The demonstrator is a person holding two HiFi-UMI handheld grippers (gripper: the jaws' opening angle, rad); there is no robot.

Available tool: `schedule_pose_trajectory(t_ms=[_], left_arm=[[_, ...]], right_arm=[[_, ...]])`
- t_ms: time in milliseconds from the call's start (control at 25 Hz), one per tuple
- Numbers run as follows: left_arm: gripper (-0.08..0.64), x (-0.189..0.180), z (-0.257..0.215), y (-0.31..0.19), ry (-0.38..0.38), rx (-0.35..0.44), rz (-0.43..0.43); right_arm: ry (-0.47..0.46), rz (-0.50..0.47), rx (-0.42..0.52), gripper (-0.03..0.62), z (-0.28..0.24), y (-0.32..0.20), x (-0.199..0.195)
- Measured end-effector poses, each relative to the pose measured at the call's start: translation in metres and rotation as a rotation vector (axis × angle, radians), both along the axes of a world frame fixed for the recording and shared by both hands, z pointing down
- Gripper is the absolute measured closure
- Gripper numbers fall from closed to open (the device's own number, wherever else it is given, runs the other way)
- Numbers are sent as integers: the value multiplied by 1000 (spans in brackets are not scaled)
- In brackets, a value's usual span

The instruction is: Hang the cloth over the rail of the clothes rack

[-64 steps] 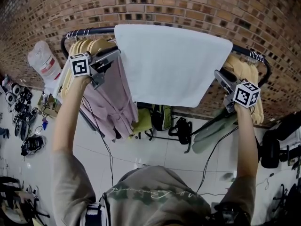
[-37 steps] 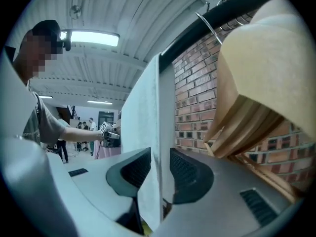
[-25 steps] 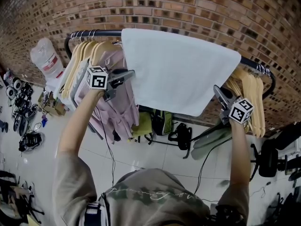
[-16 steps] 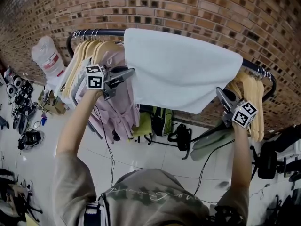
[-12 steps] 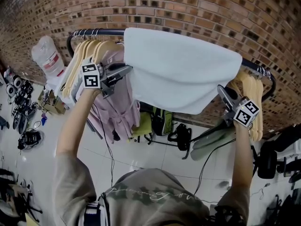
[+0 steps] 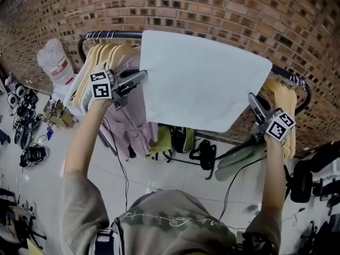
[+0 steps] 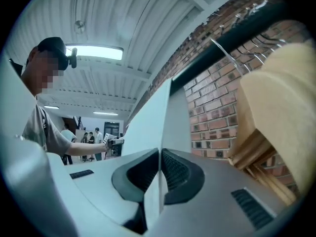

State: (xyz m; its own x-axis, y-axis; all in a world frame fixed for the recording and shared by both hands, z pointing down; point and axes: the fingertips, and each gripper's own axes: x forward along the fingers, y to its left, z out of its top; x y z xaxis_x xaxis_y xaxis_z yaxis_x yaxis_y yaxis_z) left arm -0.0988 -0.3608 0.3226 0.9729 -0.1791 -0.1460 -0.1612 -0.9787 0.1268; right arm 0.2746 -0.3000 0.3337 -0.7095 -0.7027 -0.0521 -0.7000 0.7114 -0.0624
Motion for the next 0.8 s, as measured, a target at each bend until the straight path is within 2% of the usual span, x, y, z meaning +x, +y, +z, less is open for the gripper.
schedule_pose_trajectory(t_ms=[200, 400, 480, 520, 560, 640, 800], left_arm=[[541, 4, 15, -9, -44, -14, -36], [540, 2, 13, -14, -30, -22, -46], [538, -1, 16, -18, -36, -37, -59], [524, -2, 18, -20, -43, -50, -61], [481, -3, 21, -22, -51, -65, -63], [433, -3, 26, -25, -64, -85, -75], [414, -9, 32, -28, -52, -91, -95]], right_arm=[[-21, 37, -15, 566, 8, -10, 8], [-71, 30, -28, 565, 6, -12, 8], [-72, 60, -25, 565, 7, -14, 12], [-75, 87, -30, 563, 9, -16, 16], [-82, 112, -41, 561, 11, -19, 21], [-110, 136, -66, 461, 14, -22, 27], [-110, 145, -76, 456, 21, -19, 31]])
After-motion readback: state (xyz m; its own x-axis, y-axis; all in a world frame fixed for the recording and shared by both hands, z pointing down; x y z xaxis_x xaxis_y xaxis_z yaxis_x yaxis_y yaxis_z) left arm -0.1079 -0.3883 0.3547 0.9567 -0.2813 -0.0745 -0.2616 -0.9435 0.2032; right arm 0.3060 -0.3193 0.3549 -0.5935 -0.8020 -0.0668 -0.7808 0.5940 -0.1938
